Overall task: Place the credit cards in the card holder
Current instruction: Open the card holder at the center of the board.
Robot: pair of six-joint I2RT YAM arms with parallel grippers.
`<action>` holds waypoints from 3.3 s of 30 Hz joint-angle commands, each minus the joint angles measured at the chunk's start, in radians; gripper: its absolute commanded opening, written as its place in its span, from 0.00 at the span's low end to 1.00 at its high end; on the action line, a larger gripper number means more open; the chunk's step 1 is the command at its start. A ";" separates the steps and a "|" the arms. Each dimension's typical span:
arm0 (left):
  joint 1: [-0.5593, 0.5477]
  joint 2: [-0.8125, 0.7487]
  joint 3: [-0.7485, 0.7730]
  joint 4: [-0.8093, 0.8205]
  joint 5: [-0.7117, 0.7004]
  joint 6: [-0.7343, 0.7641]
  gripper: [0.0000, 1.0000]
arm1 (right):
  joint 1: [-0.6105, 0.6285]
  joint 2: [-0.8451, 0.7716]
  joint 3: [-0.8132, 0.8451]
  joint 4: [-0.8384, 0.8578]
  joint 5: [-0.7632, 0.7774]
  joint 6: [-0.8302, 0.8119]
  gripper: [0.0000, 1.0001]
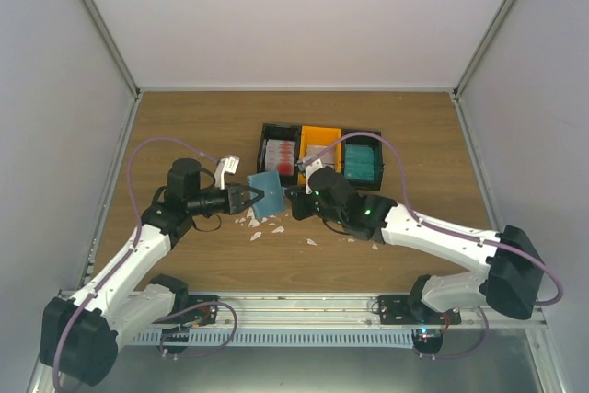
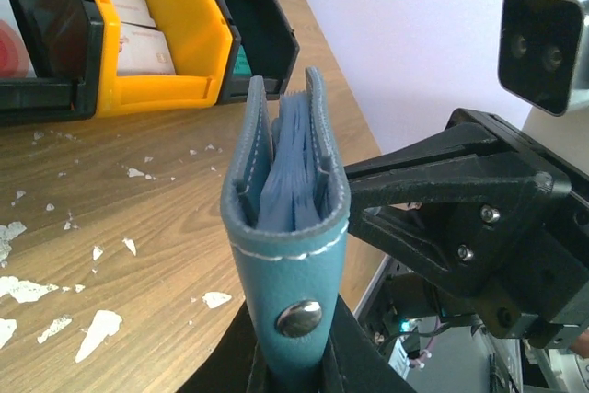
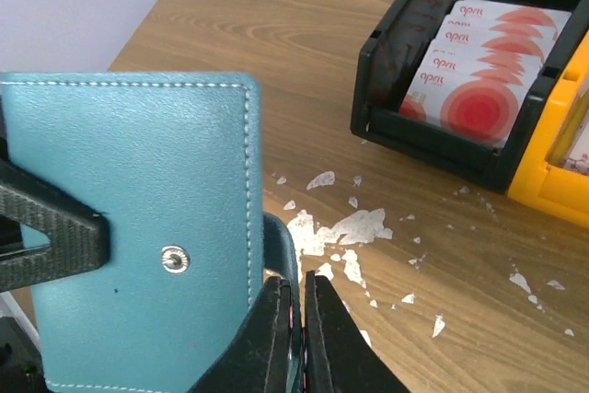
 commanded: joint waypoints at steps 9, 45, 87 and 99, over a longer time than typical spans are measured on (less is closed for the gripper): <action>-0.006 0.066 -0.129 -0.037 -0.288 -0.025 0.80 | -0.022 -0.034 -0.039 -0.125 -0.118 0.043 0.01; -0.054 0.053 -0.300 0.226 -0.166 -0.091 0.65 | -0.265 0.232 -0.055 -0.097 -0.300 0.189 0.03; -0.244 0.239 -0.197 0.318 -0.373 -0.153 0.35 | -0.188 0.132 -0.080 -0.142 -0.274 0.076 0.01; -0.244 0.391 -0.210 0.401 -0.376 -0.157 0.41 | -0.188 0.162 -0.115 -0.143 -0.225 0.086 0.01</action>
